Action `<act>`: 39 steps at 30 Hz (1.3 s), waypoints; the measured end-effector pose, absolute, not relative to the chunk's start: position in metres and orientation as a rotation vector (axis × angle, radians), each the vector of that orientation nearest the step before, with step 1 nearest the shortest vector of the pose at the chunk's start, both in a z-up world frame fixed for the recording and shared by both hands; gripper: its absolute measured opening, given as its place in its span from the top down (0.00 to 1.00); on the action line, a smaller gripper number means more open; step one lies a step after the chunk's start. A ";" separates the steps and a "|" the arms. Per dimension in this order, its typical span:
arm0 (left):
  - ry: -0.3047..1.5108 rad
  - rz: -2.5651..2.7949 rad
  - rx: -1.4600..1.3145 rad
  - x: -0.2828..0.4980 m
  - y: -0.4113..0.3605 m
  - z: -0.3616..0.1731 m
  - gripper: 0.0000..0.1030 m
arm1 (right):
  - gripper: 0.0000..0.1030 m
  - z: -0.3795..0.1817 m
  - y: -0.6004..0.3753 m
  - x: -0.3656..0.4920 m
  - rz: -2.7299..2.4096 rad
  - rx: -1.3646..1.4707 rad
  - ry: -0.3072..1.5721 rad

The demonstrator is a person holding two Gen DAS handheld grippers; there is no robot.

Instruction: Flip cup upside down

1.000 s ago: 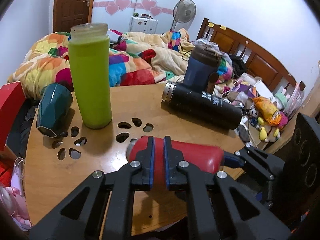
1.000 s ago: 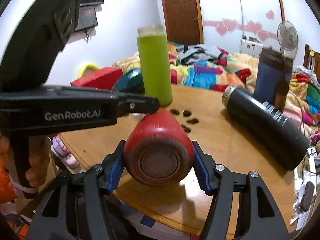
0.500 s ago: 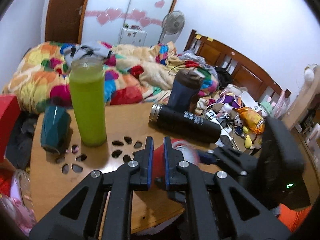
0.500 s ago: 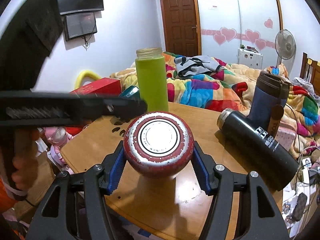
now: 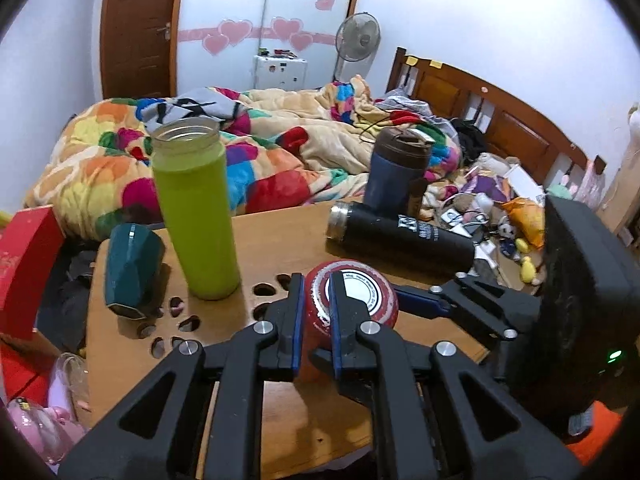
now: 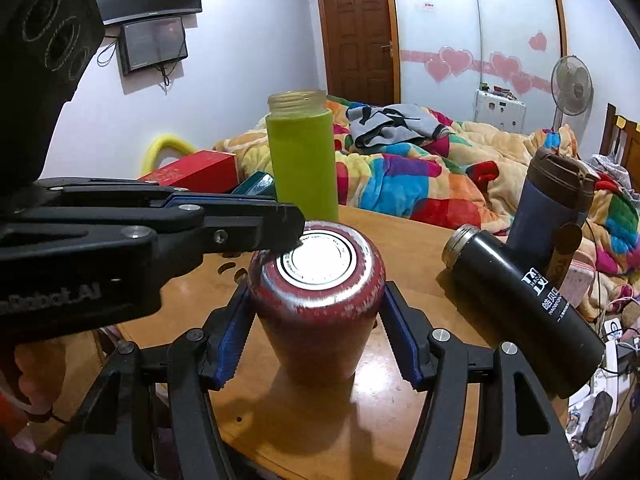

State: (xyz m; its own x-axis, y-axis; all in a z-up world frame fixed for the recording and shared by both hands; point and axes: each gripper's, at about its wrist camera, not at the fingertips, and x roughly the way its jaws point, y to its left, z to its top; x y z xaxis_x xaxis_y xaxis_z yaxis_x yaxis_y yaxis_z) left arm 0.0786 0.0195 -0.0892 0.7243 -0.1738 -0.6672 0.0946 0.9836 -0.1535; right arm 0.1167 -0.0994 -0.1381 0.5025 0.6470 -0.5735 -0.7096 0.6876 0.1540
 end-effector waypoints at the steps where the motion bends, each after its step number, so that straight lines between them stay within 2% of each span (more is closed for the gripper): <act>1: 0.747 -0.145 -0.108 0.078 0.020 -0.090 0.91 | 0.43 -0.138 -0.100 0.116 0.827 -0.103 0.649; 9: 0.753 -0.162 -0.144 0.077 0.027 -0.085 0.89 | 0.43 -0.129 -0.116 0.105 0.815 -0.100 0.667; 11: 0.722 -0.162 -0.164 0.069 0.031 -0.074 0.81 | 0.43 -0.123 -0.126 0.103 0.803 -0.088 0.670; 12: 0.709 -0.156 -0.166 0.067 0.030 -0.068 0.70 | 0.43 -0.118 -0.132 0.102 0.795 -0.079 0.670; 14: 0.661 -0.121 -0.157 0.057 0.030 -0.053 0.59 | 0.43 -0.108 -0.143 0.100 0.775 -0.063 0.659; 18: 0.592 -0.088 -0.119 0.038 0.025 -0.026 0.50 | 0.40 -0.078 -0.162 0.096 0.721 -0.026 0.613; 22: 0.537 -0.052 -0.076 0.018 0.018 -0.005 0.35 | 0.21 -0.048 -0.181 0.091 0.665 0.024 0.542; 27: 0.474 -0.003 -0.051 -0.002 0.014 0.011 0.11 | 0.08 -0.020 -0.194 0.077 0.626 0.050 0.472; 28: 0.460 0.010 -0.046 -0.005 0.013 0.015 0.08 | 0.02 -0.017 -0.195 0.076 0.622 0.052 0.464; 29: 0.445 0.022 -0.045 -0.009 0.013 0.017 0.05 | 0.00 -0.013 -0.196 0.074 0.615 0.056 0.453; 33: 0.402 0.043 -0.066 -0.021 0.016 0.023 0.01 | 0.00 -0.003 -0.200 0.067 0.618 0.074 0.442; 39: 0.394 0.050 -0.057 -0.026 0.013 0.019 0.01 | 0.00 -0.006 -0.201 0.061 0.596 0.086 0.456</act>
State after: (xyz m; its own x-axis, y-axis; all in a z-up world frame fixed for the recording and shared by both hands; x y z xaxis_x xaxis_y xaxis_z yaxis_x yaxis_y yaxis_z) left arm -0.0259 0.0126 0.0188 0.9223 0.0378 -0.3847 -0.0598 0.9972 -0.0454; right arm 0.0606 -0.2015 -0.0060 0.7316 0.5597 -0.3893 -0.5222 0.8271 0.2079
